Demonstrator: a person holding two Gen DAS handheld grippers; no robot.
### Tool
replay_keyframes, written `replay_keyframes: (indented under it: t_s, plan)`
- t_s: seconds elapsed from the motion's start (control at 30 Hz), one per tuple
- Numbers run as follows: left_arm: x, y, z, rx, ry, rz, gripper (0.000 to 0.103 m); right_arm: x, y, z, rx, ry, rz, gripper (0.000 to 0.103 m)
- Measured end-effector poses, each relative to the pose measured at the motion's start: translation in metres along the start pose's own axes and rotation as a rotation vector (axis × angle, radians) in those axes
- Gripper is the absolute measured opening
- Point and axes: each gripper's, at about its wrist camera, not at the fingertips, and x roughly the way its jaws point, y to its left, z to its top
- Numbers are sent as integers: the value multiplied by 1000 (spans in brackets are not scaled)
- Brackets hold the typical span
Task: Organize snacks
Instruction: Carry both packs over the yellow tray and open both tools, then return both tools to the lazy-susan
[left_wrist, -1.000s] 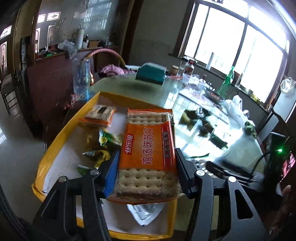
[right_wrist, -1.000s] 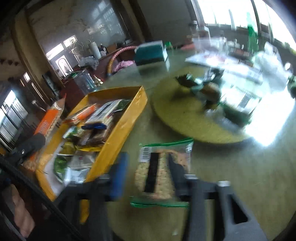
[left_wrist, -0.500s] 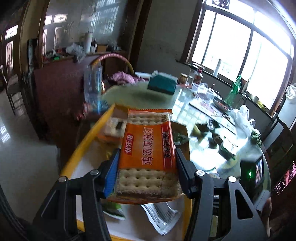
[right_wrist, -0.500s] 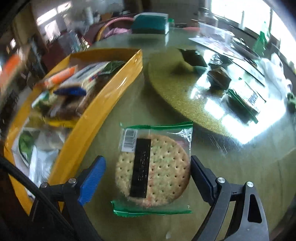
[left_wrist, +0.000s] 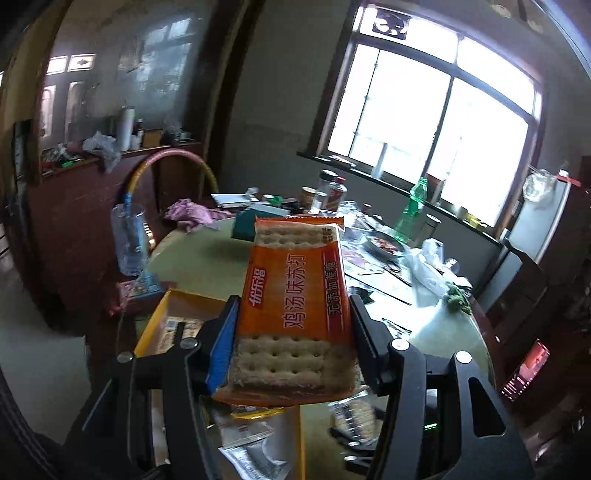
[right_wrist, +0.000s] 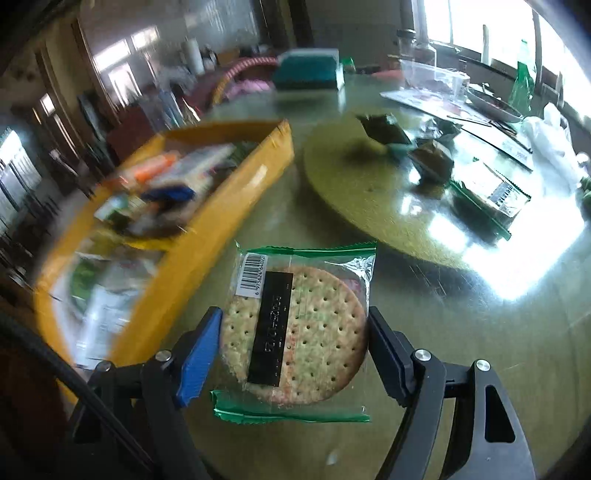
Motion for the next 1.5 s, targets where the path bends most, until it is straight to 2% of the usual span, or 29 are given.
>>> replay_keyframes:
  t_s: [0.13,0.23,0.37,0.5,0.67,0.87,1.07,1.13,1.27,1.43,1.5]
  plan:
    - [-2,21,-18,-19,8,84,58,-34,6,15,8,-83,81,76]
    - [8,40,-33,-55,59,117,58,-55,17,38,5,-124,183,76]
    - [19,59,-47,-93,98,167,58,-63,41,73,-17,-145,289,76]
    - [23,71,-57,-100,114,212,58,-54,70,108,-36,-152,334,76]
    - [40,80,-86,-68,179,272,58,-1,98,123,-75,-89,297,76]
    - [59,94,-104,-79,235,313,58,59,99,132,-44,16,261,76]
    - [69,98,-97,-57,245,333,58,77,100,160,-60,49,215,76]
    - [74,100,-98,-48,258,339,58,76,95,153,-49,49,195,76]
    - [79,103,-97,-49,262,338,58,80,82,140,11,61,208,76]
    - [82,104,-97,-61,272,335,58,80,79,138,39,49,213,78]
    - [82,103,-97,-62,269,332,65,78,78,135,45,42,234,78]
